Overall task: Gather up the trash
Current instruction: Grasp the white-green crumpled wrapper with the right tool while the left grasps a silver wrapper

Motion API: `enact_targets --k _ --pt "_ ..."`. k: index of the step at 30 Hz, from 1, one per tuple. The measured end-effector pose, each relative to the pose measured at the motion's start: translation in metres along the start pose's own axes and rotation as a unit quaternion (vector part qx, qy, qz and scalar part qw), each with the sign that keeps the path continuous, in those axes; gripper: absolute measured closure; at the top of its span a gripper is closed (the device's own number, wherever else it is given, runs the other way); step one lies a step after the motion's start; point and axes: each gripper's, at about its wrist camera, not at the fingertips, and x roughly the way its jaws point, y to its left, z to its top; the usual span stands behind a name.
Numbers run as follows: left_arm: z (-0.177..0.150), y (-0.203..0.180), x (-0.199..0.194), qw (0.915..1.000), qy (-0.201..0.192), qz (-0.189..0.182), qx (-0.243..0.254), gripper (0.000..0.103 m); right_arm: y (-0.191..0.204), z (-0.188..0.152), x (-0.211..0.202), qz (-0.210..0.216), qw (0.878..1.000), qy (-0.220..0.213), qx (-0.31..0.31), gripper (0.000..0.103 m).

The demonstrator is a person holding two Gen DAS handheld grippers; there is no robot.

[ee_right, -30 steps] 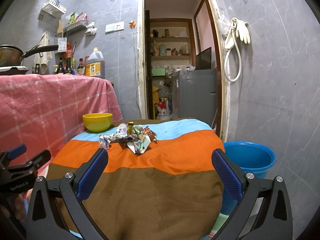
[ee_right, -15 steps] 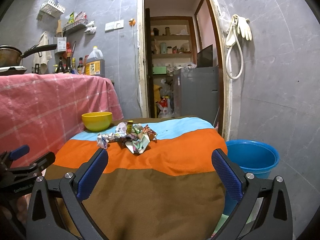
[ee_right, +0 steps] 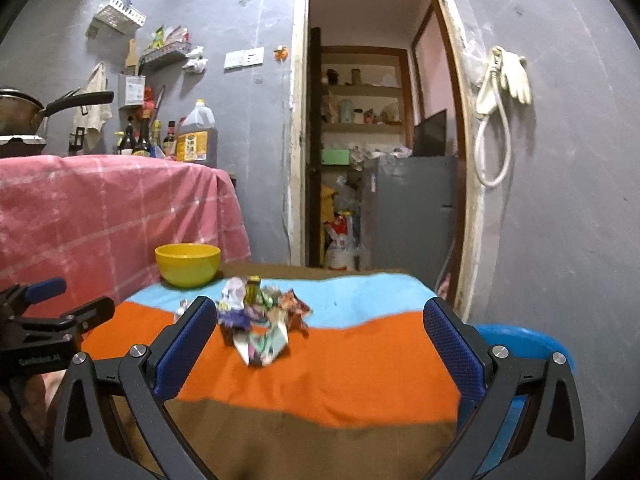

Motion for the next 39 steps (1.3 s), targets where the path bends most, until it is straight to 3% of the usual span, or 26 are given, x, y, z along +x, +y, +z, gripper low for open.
enact_targets --k 5,10,15,20,22,27,31,36,39 --pt "0.012 0.002 0.028 0.9999 0.013 0.003 0.005 0.002 -0.003 0.009 0.034 0.025 0.999 0.010 -0.021 0.000" --pt "0.012 0.013 0.064 0.9966 0.077 -0.017 -0.021 0.002 0.000 -0.002 0.076 0.053 0.994 0.078 -0.047 0.000" --pt "0.007 0.021 0.094 0.9871 0.148 -0.037 -0.047 0.003 0.007 -0.019 0.104 0.083 0.984 0.141 -0.069 0.000" --pt "-0.002 0.021 0.117 0.9742 0.202 -0.080 -0.061 0.036 0.017 -0.032 0.122 0.120 0.971 0.189 -0.087 0.005" --pt "-0.004 0.020 0.123 0.9679 0.219 -0.102 -0.068 0.044 0.021 -0.034 0.127 0.131 0.967 0.198 -0.095 0.008" --pt "-0.005 0.016 0.131 0.9589 0.236 -0.137 -0.078 0.059 0.033 -0.038 0.140 0.157 0.957 0.219 -0.107 0.033" --pt "-0.003 0.014 0.132 0.9551 0.243 -0.149 -0.081 0.087 0.035 -0.043 0.145 0.170 0.952 0.231 -0.105 0.050" --pt "-0.001 0.013 0.122 0.9563 0.237 -0.150 -0.084 0.091 0.034 -0.044 0.136 0.188 0.951 0.226 -0.095 0.069" --pt "0.000 0.007 0.110 0.9602 0.227 -0.145 -0.073 0.091 0.029 -0.043 0.128 0.193 0.953 0.218 -0.086 0.071"
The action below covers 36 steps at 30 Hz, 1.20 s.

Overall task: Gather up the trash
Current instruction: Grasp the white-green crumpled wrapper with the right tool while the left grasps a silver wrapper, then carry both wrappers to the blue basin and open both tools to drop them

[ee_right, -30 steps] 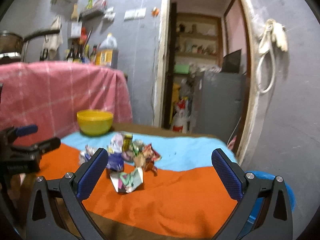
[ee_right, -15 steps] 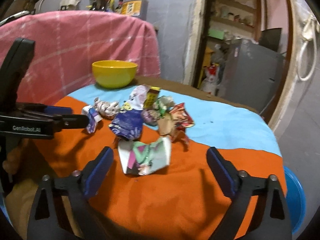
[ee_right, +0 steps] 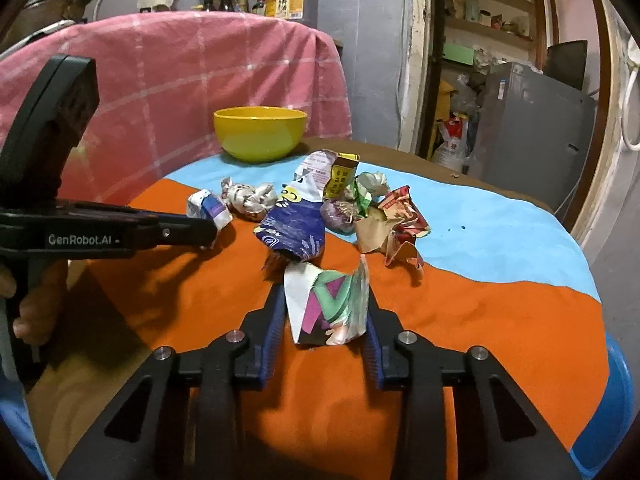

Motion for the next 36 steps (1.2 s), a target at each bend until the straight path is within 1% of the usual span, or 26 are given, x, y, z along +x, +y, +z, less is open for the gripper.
enact_targets --k 4,6,9,12,14,15,16,17,18,21,23,26,28,29,31,33,35,36 --pt "-0.002 -0.022 -0.014 0.9991 -0.031 -0.011 0.025 0.091 -0.006 -0.003 -0.015 -0.008 1.000 -0.023 0.010 0.071" --pt "0.001 -0.036 -0.017 0.9981 -0.046 -0.018 0.038 0.091 -0.014 -0.005 -0.026 -0.017 0.999 -0.043 0.021 0.071" --pt "0.010 -0.063 -0.019 0.9949 -0.070 -0.045 0.056 0.091 -0.031 -0.008 -0.049 -0.041 0.995 -0.084 0.046 0.071" --pt "0.024 -0.095 -0.014 0.9901 -0.087 -0.074 0.081 0.091 -0.056 -0.012 -0.077 -0.079 0.984 -0.137 0.077 0.071" --pt "0.035 -0.125 -0.004 0.9848 -0.097 -0.100 0.104 0.091 -0.078 -0.015 -0.098 -0.120 0.972 -0.175 0.097 0.071" --pt "0.041 -0.139 0.003 0.9823 -0.098 -0.112 0.113 0.091 -0.084 -0.016 -0.104 -0.132 0.968 -0.184 0.103 0.071" --pt "0.045 -0.152 0.009 0.9799 -0.098 -0.123 0.122 0.091 -0.098 -0.018 -0.113 -0.155 0.960 -0.201 0.115 0.071" --pt "0.050 -0.168 0.018 0.9767 -0.095 -0.139 0.133 0.091 -0.106 -0.019 -0.118 -0.168 0.956 -0.208 0.122 0.071" --pt "0.054 -0.182 0.027 0.9740 -0.091 -0.152 0.142 0.091 -0.122 -0.021 -0.124 -0.189 0.949 -0.215 0.133 0.071" --pt "0.063 -0.222 0.056 0.9690 -0.066 -0.177 0.159 0.091 -0.158 -0.025 -0.131 -0.237 0.934 -0.218 0.153 0.071" --pt "0.069 -0.250 0.085 0.9670 -0.031 -0.189 0.168 0.091 -0.184 -0.031 -0.132 -0.256 0.927 -0.211 0.173 0.071" --pt "0.072 -0.277 0.123 0.9665 0.023 -0.189 0.172 0.091 -0.212 -0.045 -0.130 -0.265 0.920 -0.197 0.209 0.071" --pt "0.074 -0.293 0.153 0.9663 0.066 -0.187 0.164 0.091 -0.230 -0.059 -0.128 -0.266 0.916 -0.181 0.240 0.070" --pt "0.075 -0.297 0.163 0.9663 0.082 -0.185 0.159 0.091 -0.238 -0.063 -0.125 -0.268 0.914 -0.170 0.252 0.070" --pt "0.077 -0.307 0.191 0.9650 0.121 -0.179 0.149 0.091 -0.247 -0.073 -0.121 -0.270 0.912 -0.149 0.271 0.069" --pt "0.075 -0.315 0.211 0.9631 0.144 -0.171 0.150 0.091 -0.257 -0.085 -0.115 -0.268 0.908 -0.127 0.295 0.068" --pt "0.072 -0.319 0.225 0.9615 0.158 -0.166 0.152 0.090 -0.266 -0.096 -0.109 -0.260 0.905 -0.108 0.317 0.068" --pt "0.069 -0.322 0.226 0.9608 0.164 -0.164 0.152 0.090 -0.270 -0.099 -0.109 -0.258 0.905 -0.102 0.324 0.067"
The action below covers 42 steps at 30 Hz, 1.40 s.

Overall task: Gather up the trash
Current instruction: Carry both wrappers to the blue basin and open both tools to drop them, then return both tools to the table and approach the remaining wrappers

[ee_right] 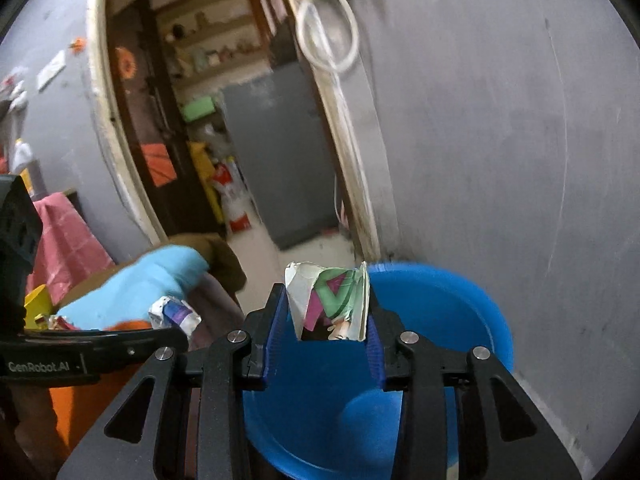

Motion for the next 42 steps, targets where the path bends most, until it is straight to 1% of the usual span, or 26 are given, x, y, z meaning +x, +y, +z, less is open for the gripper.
enact_targets --k 3,6,8,9,11,12,15,16,17,18,19,20,21,22,24,25,26,28,29,30,32,33,35,36,39,42 --pt "-0.002 -0.013 0.006 0.9999 0.012 0.005 -0.001 0.088 -0.009 -0.005 0.006 -0.004 1.000 0.024 0.012 0.064" --pt "0.001 -0.016 0.009 0.9999 0.009 0.004 0.002 0.082 -0.016 -0.008 0.006 -0.004 0.999 0.035 0.025 0.062" --pt "0.001 -0.016 0.009 1.0000 0.004 0.003 0.003 0.073 -0.019 -0.008 0.005 -0.008 0.999 0.037 0.032 0.061" --pt "-0.002 -0.017 0.007 1.0000 0.001 0.001 0.002 0.071 -0.021 -0.008 0.004 -0.010 0.999 0.036 0.035 0.057" --pt "-0.004 -0.014 0.003 1.0000 -0.006 -0.002 0.001 0.067 -0.024 -0.004 0.005 -0.008 0.999 0.033 0.042 0.054" --pt "-0.007 -0.016 -0.006 0.9999 -0.011 -0.002 -0.002 0.066 -0.025 -0.003 0.002 -0.008 0.999 0.029 0.044 0.053" --pt "-0.012 -0.014 -0.027 0.9992 -0.037 -0.003 -0.015 0.066 -0.027 0.003 0.000 -0.010 0.999 0.015 0.046 0.051" --pt "-0.014 -0.012 -0.038 0.9981 -0.059 0.002 -0.016 0.065 -0.025 0.005 -0.004 -0.013 0.999 0.004 0.042 0.050" --pt "-0.017 -0.013 -0.046 0.9972 -0.073 0.008 -0.017 0.062 -0.022 0.008 -0.009 -0.016 0.999 -0.009 0.036 0.049" --pt "-0.021 -0.011 -0.059 0.9947 -0.099 0.018 -0.019 0.058 -0.018 0.010 -0.012 -0.017 0.999 -0.017 0.031 0.046" --pt "-0.025 -0.009 -0.069 0.9924 -0.118 0.027 -0.021 0.050 -0.013 0.013 -0.019 -0.018 0.999 -0.032 0.026 0.043" --pt "-0.028 -0.007 -0.078 0.9896 -0.137 0.036 -0.024 0.045 -0.008 0.014 -0.024 -0.014 0.999 -0.045 0.021 0.037" --pt "-0.032 -0.004 -0.089 0.9857 -0.159 0.048 -0.027 0.043 -0.002 0.016 -0.032 -0.008 0.998 -0.061 0.015 0.031" --pt "-0.038 0.000 -0.103 0.9803 -0.185 0.063 -0.031 0.040 0.004 0.018 -0.036 -0.003 0.997 -0.072 0.010 0.029" --pt "-0.047 0.006 -0.123 0.9723 -0.215 0.084 -0.038 0.032 0.021 0.021 -0.047 0.010 0.995 -0.095 -0.006 0.026" --pt "-0.054 0.012 -0.136 0.9657 -0.236 0.099 -0.043 0.024 0.029 0.021 -0.051 0.018 0.994 -0.104 -0.013 0.024" --pt "-0.059 0.013 -0.146 0.9614 -0.249 0.109 -0.045 0.016 0.040 0.022 -0.057 0.029 0.992 -0.117 -0.023 0.018" --pt "-0.073 0.024 -0.169 0.9468 -0.285 0.139 -0.053 0.009 0.059 0.023 -0.066 0.047 0.989 -0.138 -0.038 0.012" --pt "-0.078 0.027 -0.178 0.9421 -0.295 0.149 -0.056 0.006 0.071 0.022 -0.072 0.060 0.986 -0.150 -0.047 0.006" --pt "-0.086 0.033 -0.188 0.9357 -0.308 0.161 -0.059 0.005 0.082 0.022 -0.074 0.071 0.983 -0.157 -0.055 0.000" --pt "-0.100 0.043 -0.208 0.9226 -0.331 0.186 -0.066 0.004 0.100 0.020 -0.081 0.091 0.978 -0.173 -0.069 0.000" --pt "-0.109 0.048 -0.218 0.9159 -0.341 0.200 -0.071 0.002 0.113 0.018 -0.085 0.106 0.974 -0.181 -0.081 0.000" --pt "-0.126 0.062 -0.234 0.9013 -0.358 0.230 -0.082 0.002 0.134 0.016 -0.091 0.130 0.967 -0.194 -0.099 0.000" --pt "-0.135 0.065 -0.242 0.8971 -0.361 0.239 -0.086 0.002 0.146 0.013 -0.093 0.140 0.964 -0.199 -0.106 0.000" --pt "-0.164 0.082 -0.264 0.8793 -0.377 0.273 -0.102 0.002 0.172 0.007 -0.097 0.172 0.955 -0.212 -0.121 0.000" --pt "-0.192 0.098 -0.283 0.8657 -0.385 0.302 -0.107 0.002 0.201 -0.001 -0.099 0.198 0.946 -0.217 -0.139 0.000"
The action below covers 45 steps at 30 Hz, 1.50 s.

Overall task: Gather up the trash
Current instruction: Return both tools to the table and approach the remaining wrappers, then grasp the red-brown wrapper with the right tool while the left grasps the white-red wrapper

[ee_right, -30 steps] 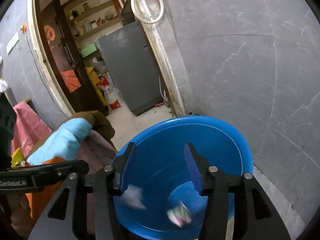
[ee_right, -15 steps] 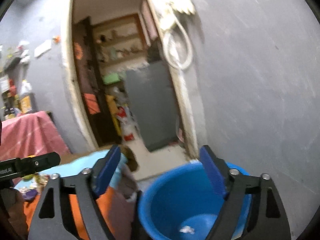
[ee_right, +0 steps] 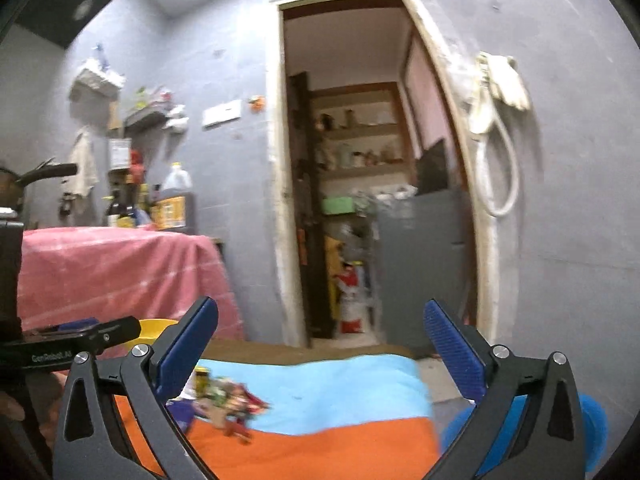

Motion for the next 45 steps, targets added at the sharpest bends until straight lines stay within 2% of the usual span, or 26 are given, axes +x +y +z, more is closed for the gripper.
enact_targets --k 4,9,11,17,23,27,30,34,41,43,45 --pt "-0.009 0.032 -0.014 0.9994 -0.011 0.030 0.011 0.002 0.029 -0.005 0.010 0.030 0.999 0.005 -0.014 0.000" --pt "-0.025 0.064 -0.016 0.9988 -0.001 0.045 0.018 0.002 0.058 -0.021 0.030 0.053 0.997 0.046 -0.036 0.000" --pt "-0.031 0.072 -0.012 0.9987 0.013 0.045 0.020 0.002 0.066 -0.030 0.038 0.060 0.995 0.072 -0.044 0.000" --pt "-0.044 0.081 0.013 0.9961 0.080 0.035 0.012 0.002 0.074 -0.052 0.063 0.043 0.986 0.151 -0.060 0.000" --pt "-0.049 0.078 0.042 0.9877 0.154 0.028 0.008 0.002 0.066 -0.068 0.086 0.033 0.974 0.220 -0.045 0.000" --pt "-0.055 0.077 0.061 0.9792 0.202 0.014 0.003 0.002 0.066 -0.079 0.099 0.036 0.963 0.264 -0.044 0.000" --pt "-0.057 0.077 0.070 0.9744 0.225 0.002 -0.008 0.003 0.069 -0.085 0.105 0.040 0.956 0.286 -0.052 0.000" --pt "-0.059 0.077 0.079 0.9689 0.246 -0.019 -0.018 0.010 0.074 -0.093 0.112 0.043 0.947 0.311 -0.062 0.002" --pt "-0.058 0.069 0.088 0.9625 0.266 -0.052 -0.016 0.032 0.073 -0.104 0.126 0.058 0.933 0.351 -0.056 0.020" --pt "-0.057 0.065 0.089 0.9613 0.268 -0.062 -0.010 0.041 0.073 -0.107 0.130 0.065 0.929 0.362 -0.053 0.030" --pt "-0.057 0.059 0.089 0.9600 0.271 -0.072 0.000 0.050 0.071 -0.109 0.132 0.073 0.925 0.369 -0.047 0.046"
